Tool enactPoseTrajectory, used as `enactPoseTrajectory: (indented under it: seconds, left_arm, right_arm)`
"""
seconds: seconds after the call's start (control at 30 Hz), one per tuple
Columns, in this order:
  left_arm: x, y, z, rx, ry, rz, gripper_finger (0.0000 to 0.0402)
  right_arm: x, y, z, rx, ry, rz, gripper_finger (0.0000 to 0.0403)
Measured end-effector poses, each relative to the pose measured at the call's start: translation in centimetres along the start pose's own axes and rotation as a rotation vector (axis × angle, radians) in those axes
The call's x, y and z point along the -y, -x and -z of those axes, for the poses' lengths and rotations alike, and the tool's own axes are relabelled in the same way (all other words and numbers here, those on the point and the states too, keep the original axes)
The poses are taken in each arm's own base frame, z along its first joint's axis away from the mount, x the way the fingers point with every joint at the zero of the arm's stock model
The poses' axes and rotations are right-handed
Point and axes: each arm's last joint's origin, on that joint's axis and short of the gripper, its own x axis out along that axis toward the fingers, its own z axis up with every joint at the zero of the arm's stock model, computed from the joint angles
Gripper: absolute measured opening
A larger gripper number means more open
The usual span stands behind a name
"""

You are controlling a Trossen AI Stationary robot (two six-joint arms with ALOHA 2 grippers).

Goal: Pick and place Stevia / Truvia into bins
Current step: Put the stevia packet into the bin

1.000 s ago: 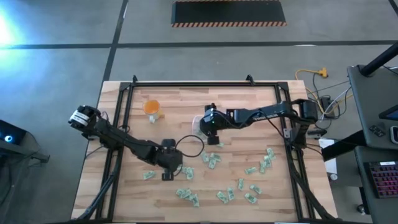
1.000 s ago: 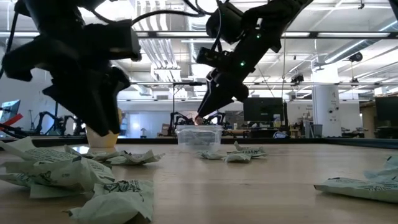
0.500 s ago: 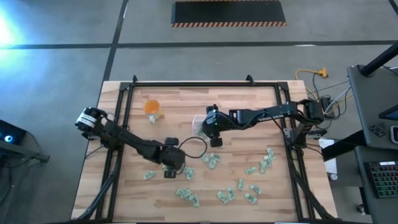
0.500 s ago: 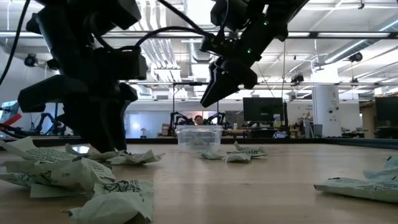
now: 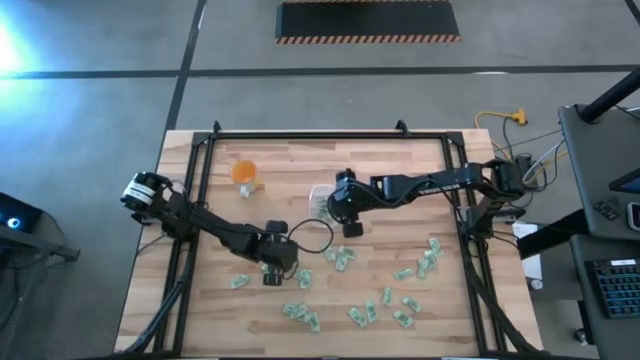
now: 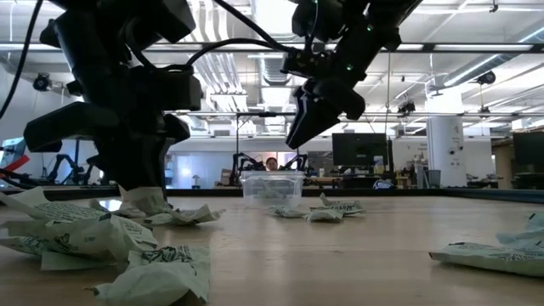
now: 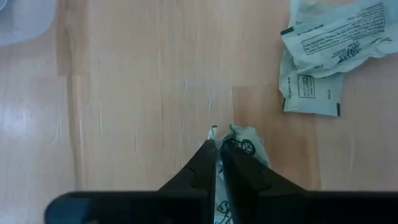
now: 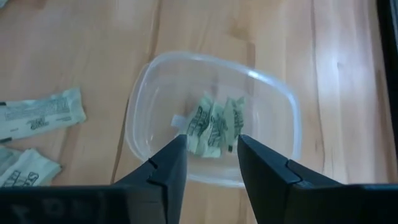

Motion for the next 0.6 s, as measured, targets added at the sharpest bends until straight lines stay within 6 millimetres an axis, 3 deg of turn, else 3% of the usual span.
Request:
enactPoseTrajectory:
  seconds: [0.27, 0.6]
  left_arm:
    - [-0.3, 0.9, -0.9, 0.062, -0.024, -0.102, 0.0007]
    - [-1.6, 3.4, -3.3, 0.271, -0.132, -0.568, 0.0008]
  right_arm:
    - [-0.2, 0.9, 1.3, -0.137, -0.089, -0.021, 0.0118]
    - [-1.2, 1.3, 3.7, -0.274, -0.202, -0.04, 0.0103]
